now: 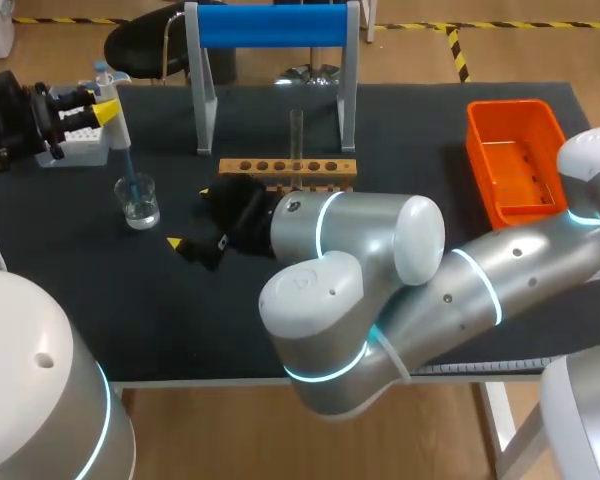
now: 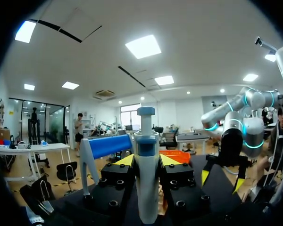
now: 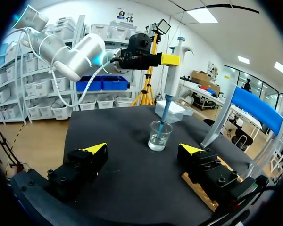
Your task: Invert the test tube, pick up the pipette, mount the tip to pipette, aspirate from beaker and dispense into the tube, eject the tip, return the pipette, and cap with the stopper.
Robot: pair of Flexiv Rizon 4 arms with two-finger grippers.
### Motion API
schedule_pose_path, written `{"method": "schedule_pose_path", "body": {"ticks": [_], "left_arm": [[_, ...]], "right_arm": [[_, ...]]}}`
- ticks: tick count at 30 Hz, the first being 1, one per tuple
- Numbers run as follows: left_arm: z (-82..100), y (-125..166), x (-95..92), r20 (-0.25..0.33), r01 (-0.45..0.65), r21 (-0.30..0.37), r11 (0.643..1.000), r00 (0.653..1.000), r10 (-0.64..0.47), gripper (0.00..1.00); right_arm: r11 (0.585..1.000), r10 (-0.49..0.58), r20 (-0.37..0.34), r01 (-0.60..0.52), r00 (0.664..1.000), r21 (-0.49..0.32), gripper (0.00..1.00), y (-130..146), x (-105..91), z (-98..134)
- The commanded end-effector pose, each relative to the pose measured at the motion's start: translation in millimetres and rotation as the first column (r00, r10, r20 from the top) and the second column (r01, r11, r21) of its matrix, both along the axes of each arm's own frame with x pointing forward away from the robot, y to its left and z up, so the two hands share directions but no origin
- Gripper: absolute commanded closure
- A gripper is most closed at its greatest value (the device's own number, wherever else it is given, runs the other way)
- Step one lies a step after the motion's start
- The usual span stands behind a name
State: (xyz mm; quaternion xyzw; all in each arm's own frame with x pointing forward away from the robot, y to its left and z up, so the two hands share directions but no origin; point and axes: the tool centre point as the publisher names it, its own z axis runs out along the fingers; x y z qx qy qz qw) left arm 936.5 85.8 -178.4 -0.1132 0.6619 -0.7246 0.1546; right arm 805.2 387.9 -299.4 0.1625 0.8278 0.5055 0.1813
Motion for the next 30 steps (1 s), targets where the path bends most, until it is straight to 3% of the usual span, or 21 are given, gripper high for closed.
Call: {"method": "schedule_pose_path", "body": {"ticks": [1, 30], "left_arm": [[-5.5, 1.5, 3.5, 0.007, 0.008, -0.006, 1.000, 1.000, -0.008, 1.00], [-14.4, 1.6, 4.3, 0.021, 0.025, 0.000, 1.000, 0.999, -0.025, 1.00]], "right_arm": [[1.000, 0.003, -0.002, -0.003, 1.000, -0.001, 0.00, -1.5, 0.4, 0.6], [1.000, 0.003, -0.002, -0.003, 1.000, -0.001, 0.00, -1.5, 0.4, 0.6]]}}
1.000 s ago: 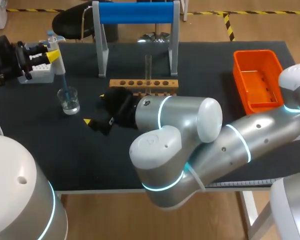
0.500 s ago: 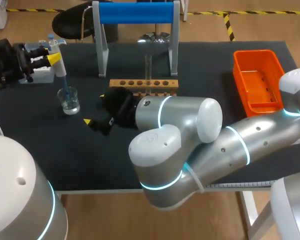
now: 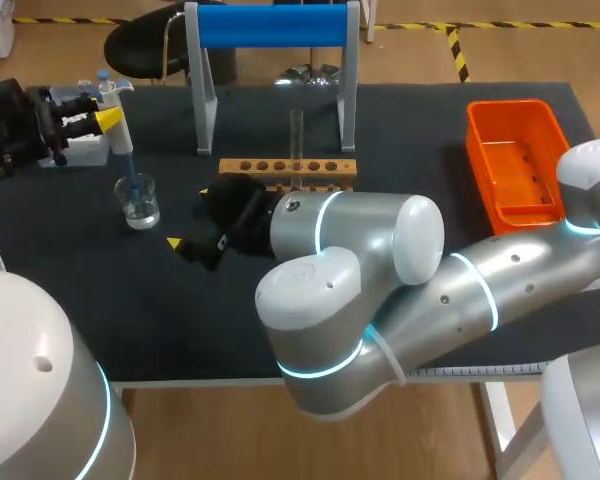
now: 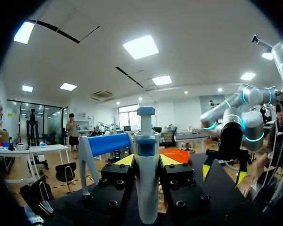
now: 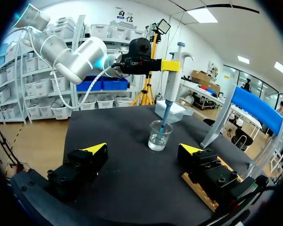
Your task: Invert the test tube, pick up the pipette, mount the tip to pipette, aspirate from beaker and dispense into the tube, eject the tip, return the pipette, and cap with the stopper.
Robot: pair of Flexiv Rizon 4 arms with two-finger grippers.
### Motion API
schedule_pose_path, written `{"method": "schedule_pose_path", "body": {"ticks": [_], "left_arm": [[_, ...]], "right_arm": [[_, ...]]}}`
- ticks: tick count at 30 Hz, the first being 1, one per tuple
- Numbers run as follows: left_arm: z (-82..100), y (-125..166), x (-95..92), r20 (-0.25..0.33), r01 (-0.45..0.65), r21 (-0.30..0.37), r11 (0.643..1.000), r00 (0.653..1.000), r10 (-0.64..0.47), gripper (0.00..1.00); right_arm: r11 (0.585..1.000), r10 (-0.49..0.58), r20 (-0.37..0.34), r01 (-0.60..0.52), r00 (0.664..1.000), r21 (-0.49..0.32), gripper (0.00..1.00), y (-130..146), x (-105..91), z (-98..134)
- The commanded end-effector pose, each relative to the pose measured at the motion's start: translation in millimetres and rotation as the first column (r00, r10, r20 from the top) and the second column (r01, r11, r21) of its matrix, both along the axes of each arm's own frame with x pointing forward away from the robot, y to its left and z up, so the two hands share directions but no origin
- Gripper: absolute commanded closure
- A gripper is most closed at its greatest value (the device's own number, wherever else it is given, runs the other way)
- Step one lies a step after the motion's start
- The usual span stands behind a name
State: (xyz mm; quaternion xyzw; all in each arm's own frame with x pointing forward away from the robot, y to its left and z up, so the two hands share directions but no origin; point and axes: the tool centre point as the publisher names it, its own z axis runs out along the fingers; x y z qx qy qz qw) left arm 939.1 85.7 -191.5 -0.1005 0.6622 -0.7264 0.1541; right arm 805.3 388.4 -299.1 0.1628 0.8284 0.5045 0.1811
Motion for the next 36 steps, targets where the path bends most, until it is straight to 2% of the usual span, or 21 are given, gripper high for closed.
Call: {"method": "schedule_pose_path", "body": {"ticks": [1, 13, 21, 29, 36], "left_arm": [[-1.3, 2, 1.8, 0.003, 0.007, -0.002, 1.000, 1.000, -0.007, 1.00], [-1.3, 2, 1.8, 0.003, 0.007, -0.002, 1.000, 1.000, -0.007, 1.00], [-1.3, 2, 1.8, 0.003, 0.007, -0.002, 1.000, 1.000, -0.007, 1.00], [-1.3, 2, 1.8, 0.003, 0.007, -0.002, 1.000, 1.000, -0.007, 1.00], [-1.3, 2, 1.8, 0.003, 0.007, -0.002, 1.000, 1.000, -0.007, 1.00]], "right_arm": [[1.000, 0.003, -0.001, -0.003, 1.000, 0.001, 0.00, -2, 0.4, 0], [1.000, 0.003, -0.001, -0.003, 1.000, 0.001, 0.00, -2, 0.4, 0], [0.991, 0.130, 0.007, -0.130, 0.992, 0.026, 0.00, -8, -6.5, 18], [0.947, 0.314, -0.014, -0.312, 0.949, 0.083, 0.00, -8, -19.4, 29], [0.885, 0.448, -0.012, -0.442, 0.894, 0.148, 0.00, -8, -25.6, 47]]}}
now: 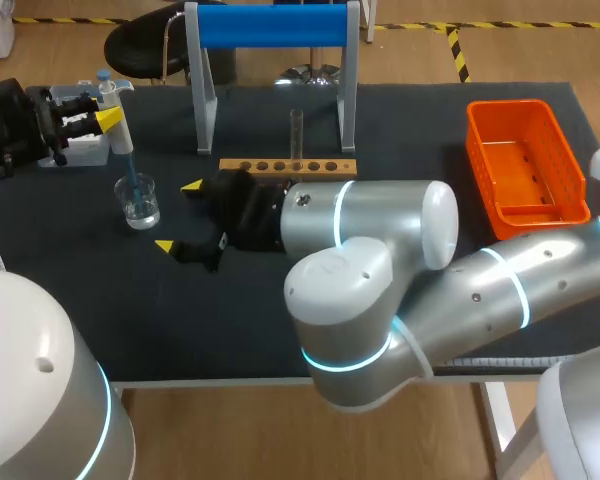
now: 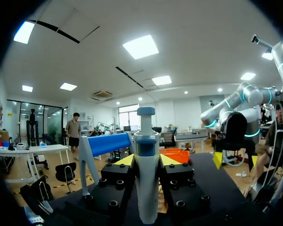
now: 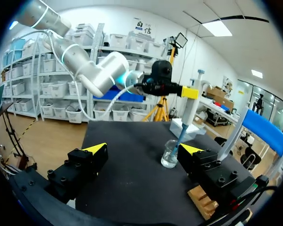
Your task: Invert the test tube, pick up the pipette, mount the tip to pipette, aspirate from beaker and dispense into the tube, eject the tip, return the pipette, and cap with the stopper.
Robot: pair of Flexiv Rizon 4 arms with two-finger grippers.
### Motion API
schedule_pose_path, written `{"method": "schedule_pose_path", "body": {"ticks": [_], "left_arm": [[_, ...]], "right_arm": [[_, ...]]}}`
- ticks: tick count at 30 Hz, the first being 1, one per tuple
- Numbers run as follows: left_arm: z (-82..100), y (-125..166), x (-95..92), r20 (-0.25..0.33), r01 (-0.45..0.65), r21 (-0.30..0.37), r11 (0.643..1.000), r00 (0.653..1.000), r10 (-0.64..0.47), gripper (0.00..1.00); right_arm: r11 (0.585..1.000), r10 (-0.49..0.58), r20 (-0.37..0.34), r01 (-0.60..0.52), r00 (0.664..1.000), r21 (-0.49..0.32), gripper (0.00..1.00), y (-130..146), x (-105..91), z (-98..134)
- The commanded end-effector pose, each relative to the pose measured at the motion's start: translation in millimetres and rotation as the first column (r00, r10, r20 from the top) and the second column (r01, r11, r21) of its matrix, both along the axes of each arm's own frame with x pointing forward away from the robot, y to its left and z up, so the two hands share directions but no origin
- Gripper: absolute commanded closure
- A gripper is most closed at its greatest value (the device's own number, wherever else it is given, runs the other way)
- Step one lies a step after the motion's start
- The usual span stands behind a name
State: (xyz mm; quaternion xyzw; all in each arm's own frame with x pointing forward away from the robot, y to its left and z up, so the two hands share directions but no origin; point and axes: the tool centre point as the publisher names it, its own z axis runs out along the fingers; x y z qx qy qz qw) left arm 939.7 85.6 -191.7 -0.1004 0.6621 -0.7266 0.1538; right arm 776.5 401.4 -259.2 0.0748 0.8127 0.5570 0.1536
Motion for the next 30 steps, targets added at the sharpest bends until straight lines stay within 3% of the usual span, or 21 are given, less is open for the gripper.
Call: {"method": "schedule_pose_path", "body": {"ticks": [1, 12, 25, 30], "left_arm": [[-1.1, 2, 1.1, 0.003, 0.006, -0.002, 1.000, 1.000, -0.006, 1.00], [-1.1, 2, 1.1, 0.003, 0.006, -0.002, 1.000, 1.000, -0.006, 1.00], [-1.1, 2, 1.1, 0.003, 0.006, -0.002, 1.000, 1.000, -0.006, 1.00], [-1.1, 2, 1.1, 0.003, 0.006, -0.002, 1.000, 1.000, -0.006, 1.00]], "right_arm": [[0.954, 0.298, -0.102, -0.292, 0.949, 0.068, 0.00, -21, 2.8, 10], [0.861, 0.500, -0.082, -0.485, 0.862, 0.153, 0.00, -24, 0.4, 44], [0.764, 0.641, -0.041, -0.632, 0.766, 0.132, 0.00, -27, 6.3, 72], [0.710, 0.699, -0.024, -0.690, 0.715, 0.142, 0.00, -24, 8.0, 85]]}}
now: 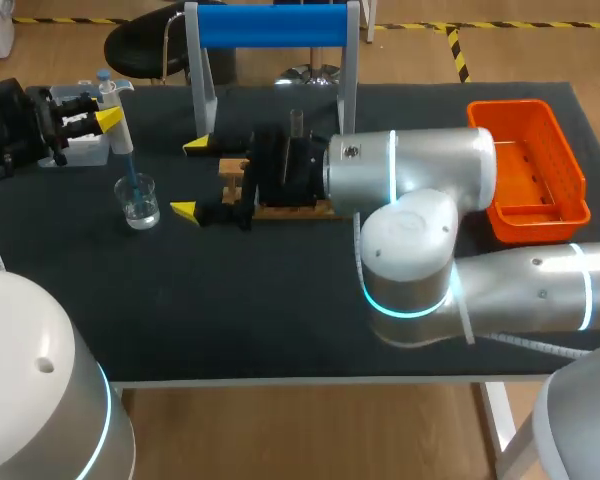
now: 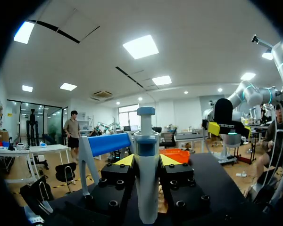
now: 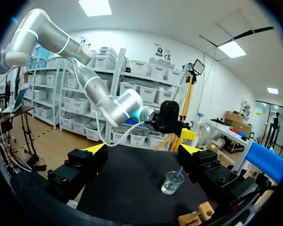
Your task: Invert the test tube, pick up the pipette, mount the tip to pipette, aspirate from beaker and dispense into the tube, eject the tip, return the pipette, and cap with the stopper.
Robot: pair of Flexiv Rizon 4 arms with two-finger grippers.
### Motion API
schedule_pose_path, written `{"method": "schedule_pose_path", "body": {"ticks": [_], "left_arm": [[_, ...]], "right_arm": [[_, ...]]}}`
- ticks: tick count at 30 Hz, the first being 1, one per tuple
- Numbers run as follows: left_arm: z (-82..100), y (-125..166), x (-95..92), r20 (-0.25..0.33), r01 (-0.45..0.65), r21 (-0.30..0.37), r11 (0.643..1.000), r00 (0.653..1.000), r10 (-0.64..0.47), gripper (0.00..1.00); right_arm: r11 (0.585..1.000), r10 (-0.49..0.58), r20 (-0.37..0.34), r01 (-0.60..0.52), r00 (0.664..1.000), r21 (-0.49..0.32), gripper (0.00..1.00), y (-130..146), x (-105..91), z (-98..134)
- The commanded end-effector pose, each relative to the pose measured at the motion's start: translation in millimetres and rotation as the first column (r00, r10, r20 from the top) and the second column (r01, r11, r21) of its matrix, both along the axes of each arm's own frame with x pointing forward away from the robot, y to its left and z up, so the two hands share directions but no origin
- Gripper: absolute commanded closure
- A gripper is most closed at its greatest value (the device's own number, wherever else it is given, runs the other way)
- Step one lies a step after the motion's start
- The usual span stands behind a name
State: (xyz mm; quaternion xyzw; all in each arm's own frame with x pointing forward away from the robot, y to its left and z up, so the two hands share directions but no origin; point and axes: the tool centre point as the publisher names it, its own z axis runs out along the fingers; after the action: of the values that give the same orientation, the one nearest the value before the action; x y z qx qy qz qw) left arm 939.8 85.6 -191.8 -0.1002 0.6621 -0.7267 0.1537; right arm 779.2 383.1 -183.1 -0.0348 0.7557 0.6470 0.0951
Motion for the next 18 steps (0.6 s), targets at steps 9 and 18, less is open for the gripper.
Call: {"method": "schedule_pose_path", "body": {"ticks": [9, 18], "left_arm": [[-1.0, 2, 1.0, 0.003, 0.006, -0.002, 1.000, 1.000, -0.006, 1.00], [-1.0, 2, 1.0, 0.003, 0.006, -0.002, 1.000, 1.000, -0.006, 1.00]], "right_arm": [[0.820, 0.567, -0.054, -0.569, 0.822, -0.062, 0.00, 4, 11.9, 44], [0.783, 0.612, -0.035, -0.612, 0.790, -0.109, 0.00, 13, 27.2, 72]]}}
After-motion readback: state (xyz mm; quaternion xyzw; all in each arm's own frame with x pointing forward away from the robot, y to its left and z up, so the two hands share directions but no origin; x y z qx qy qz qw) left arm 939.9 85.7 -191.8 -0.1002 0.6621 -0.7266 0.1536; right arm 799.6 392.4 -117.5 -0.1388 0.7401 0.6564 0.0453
